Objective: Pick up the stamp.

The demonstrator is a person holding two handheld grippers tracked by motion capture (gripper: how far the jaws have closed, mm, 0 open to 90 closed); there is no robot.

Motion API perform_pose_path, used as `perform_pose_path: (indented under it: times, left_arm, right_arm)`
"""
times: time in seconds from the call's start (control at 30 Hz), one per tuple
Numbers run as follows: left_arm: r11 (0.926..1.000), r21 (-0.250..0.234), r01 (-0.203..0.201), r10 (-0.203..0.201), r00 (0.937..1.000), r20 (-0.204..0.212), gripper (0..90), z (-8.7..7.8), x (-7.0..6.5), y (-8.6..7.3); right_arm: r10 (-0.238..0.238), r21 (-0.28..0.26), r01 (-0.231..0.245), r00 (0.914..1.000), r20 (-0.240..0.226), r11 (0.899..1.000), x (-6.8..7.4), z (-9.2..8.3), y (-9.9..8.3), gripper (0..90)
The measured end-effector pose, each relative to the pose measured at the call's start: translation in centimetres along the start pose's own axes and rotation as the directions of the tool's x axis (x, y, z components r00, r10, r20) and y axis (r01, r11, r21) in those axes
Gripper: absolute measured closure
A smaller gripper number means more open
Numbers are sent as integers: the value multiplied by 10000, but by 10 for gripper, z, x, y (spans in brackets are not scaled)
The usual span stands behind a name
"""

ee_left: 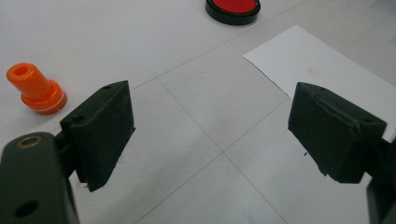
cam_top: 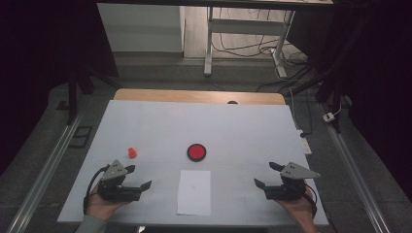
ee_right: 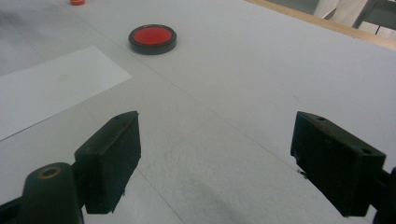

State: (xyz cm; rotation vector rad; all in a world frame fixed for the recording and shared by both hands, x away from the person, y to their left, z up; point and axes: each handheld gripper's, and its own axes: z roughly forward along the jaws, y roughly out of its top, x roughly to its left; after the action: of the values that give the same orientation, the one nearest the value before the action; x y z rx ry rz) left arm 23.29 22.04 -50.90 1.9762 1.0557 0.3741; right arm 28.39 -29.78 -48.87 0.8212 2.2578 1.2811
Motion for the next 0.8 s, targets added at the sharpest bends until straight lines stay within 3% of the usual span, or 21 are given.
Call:
perform_pose_path:
  times: [0.17,0.4,0.8]
  left_arm:
    - [9999,140,-78,80,9999,-103,136,1,-1,0]
    - [9998,-16,-222,222,9997,69,132,0,-3,-1]
    - [9992,-289,-291,292,9996,51,149,-3,-6,1]
  right_arm:
    - [131,53,-130,9998,-122,9999,-3,0,-3,199]
    - [-107,81,107,9999,-32,9999,2,-1,-1,208]
    - [-71,1,71,9999,81,10000,4,-5,-3,220]
